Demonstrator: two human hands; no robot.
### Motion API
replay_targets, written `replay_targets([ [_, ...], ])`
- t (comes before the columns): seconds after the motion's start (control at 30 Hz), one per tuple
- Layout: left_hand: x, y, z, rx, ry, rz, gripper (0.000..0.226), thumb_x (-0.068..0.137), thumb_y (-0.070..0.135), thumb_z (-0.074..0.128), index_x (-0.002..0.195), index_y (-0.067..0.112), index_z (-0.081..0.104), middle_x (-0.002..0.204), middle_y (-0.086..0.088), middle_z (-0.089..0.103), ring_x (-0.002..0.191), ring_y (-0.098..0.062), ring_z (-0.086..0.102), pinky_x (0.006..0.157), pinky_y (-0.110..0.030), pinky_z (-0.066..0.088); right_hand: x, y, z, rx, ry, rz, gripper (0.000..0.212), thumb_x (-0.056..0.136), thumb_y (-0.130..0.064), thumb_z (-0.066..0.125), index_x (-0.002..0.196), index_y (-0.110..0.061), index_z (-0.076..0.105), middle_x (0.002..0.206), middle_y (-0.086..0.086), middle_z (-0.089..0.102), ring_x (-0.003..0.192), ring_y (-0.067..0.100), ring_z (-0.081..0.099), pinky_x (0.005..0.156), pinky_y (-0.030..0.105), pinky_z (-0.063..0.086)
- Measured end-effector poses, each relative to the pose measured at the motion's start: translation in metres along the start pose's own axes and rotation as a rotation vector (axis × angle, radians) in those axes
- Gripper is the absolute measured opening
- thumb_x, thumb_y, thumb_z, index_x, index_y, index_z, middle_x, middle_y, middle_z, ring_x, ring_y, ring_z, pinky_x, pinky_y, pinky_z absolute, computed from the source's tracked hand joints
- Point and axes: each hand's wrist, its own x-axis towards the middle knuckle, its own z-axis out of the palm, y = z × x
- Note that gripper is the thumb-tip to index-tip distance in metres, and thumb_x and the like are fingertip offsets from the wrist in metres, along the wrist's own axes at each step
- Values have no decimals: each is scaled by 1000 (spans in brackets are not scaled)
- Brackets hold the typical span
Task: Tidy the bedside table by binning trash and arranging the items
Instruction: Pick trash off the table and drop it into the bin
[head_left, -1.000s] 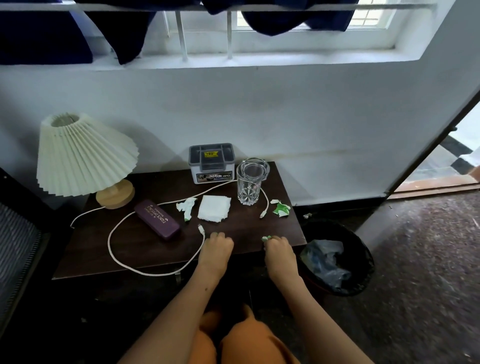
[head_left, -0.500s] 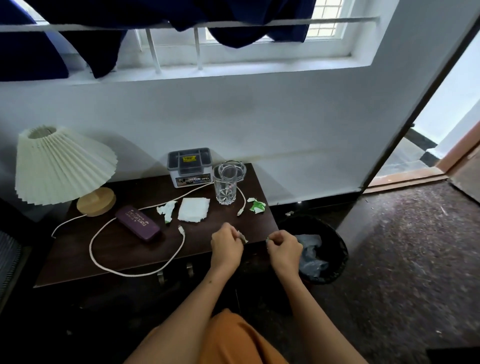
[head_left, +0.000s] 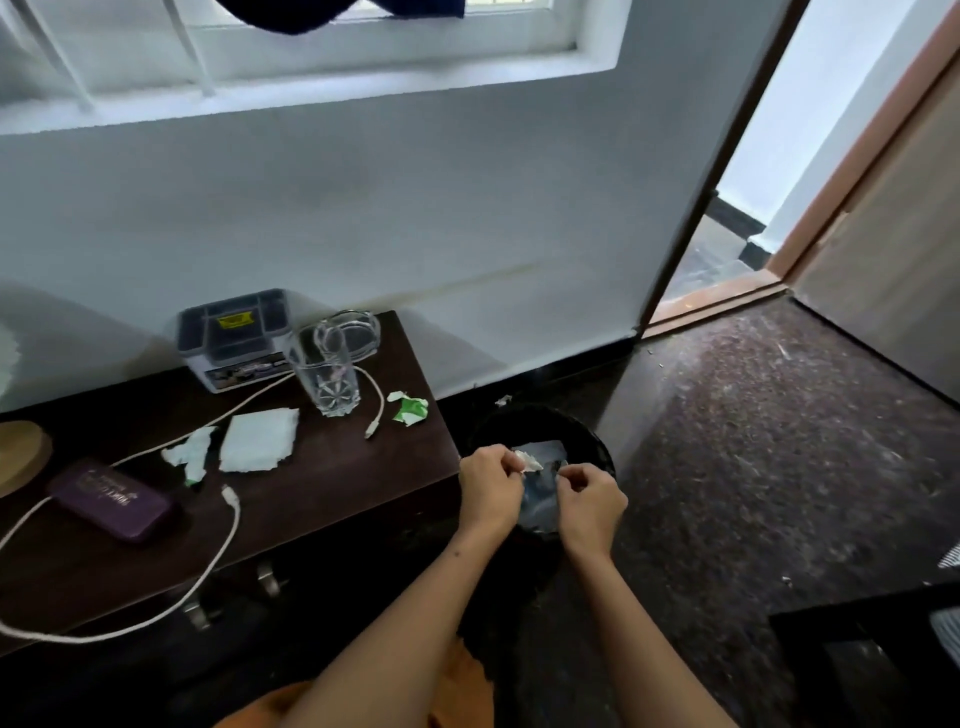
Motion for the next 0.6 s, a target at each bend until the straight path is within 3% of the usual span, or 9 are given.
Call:
replay_targets([
  [0.17,21,9,29,46,-212,4,22,85,0,53,93,8,71,93,-6,66,99,-20,63,72,-15,40,27,1,1,-146,-134,-11,23,88,-4,56,107,-2,69,107,16,69,101,28,63,86,30,46],
  [0.27,34,8,32,114,-391,-41,41,86,2,50,126,4,58,137,-12,52,135,-22,41,101,-23,37,38,1,5,-203,-261,-8,27,89,1,50,111,2,65,115,18,66,107,30,60,93,36,44],
  [0.3,37,8,30,125,-423,-46,45,86,2,48,131,4,54,142,-13,48,138,-23,36,107,-27,34,39,1,6,-212,-283,-3,30,89,1,50,116,2,63,121,17,63,113,29,57,97,36,42],
  [0.4,38,4,20,102,-428,-55,49,87,0,45,135,6,49,142,-11,49,134,-23,43,108,-29,36,36,-1,10,-251,-316,2,40,89,0,52,129,-2,55,133,14,56,124,27,51,103,33,39],
  [0.6,27,-15,-27,1,-264,-86,46,92,4,44,137,9,44,141,-11,49,131,-24,45,104,-27,37,5,-32,24,-226,-298,-8,40,91,-5,50,132,-3,51,131,16,55,117,30,55,98,35,43],
])
